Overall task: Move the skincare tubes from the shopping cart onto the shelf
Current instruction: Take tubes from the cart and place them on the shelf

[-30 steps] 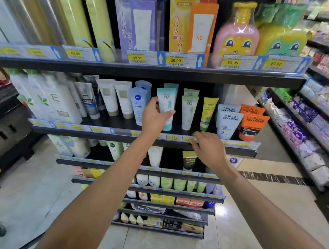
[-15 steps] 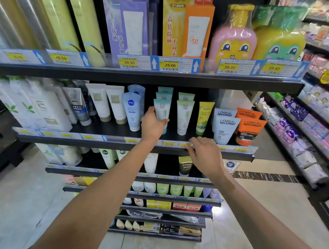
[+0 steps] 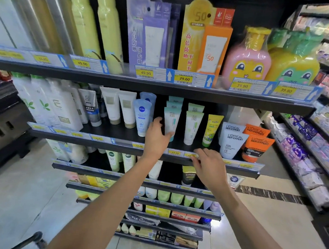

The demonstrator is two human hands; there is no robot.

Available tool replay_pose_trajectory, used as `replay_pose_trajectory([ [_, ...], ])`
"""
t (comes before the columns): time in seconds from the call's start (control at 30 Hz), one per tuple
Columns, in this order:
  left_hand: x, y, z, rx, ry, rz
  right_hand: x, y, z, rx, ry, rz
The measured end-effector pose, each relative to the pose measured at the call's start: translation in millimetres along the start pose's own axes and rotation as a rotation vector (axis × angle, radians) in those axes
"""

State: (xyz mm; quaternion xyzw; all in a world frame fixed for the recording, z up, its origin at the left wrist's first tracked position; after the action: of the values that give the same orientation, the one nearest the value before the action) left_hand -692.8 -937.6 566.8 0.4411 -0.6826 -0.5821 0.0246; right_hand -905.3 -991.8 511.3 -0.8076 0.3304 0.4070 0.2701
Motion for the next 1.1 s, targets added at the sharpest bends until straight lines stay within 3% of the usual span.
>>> replay_pose_trajectory([
  [0.17, -41, -7, 63, 0.068, -0.002, -0.137, -18, -28, 17, -0.028, -0.048, -0.202],
  [0.37, -93, -52, 158, 0.010, 0.005, -0.457, -14, -106, 60, -0.170, -0.295, -0.322],
  [0.57, -139, -91, 240, -0.214, 0.071, -0.701, -1, -178, 99, -0.372, -0.452, -0.473],
  [0.83, -210, -120, 354, -0.520, 0.231, -0.844, 24, -270, 144, -0.611, -0.811, -0.537],
  [1.1, -296, -142, 459, -0.801, 0.408, -0.880, 20, -418, 184, -0.877, -0.921, -0.533],
])
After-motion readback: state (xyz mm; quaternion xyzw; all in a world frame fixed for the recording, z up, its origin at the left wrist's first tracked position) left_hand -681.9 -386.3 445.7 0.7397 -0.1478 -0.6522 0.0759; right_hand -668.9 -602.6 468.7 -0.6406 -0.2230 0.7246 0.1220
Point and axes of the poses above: each hand's wrist, its own z-axis away from the middle knuckle, its own x-axis out of the palm, y = z × x, the point moved 1 cm from there along -z, towards the middle knuckle, and after that the axes turned 6 degrees about x, right-handed, at the moved point
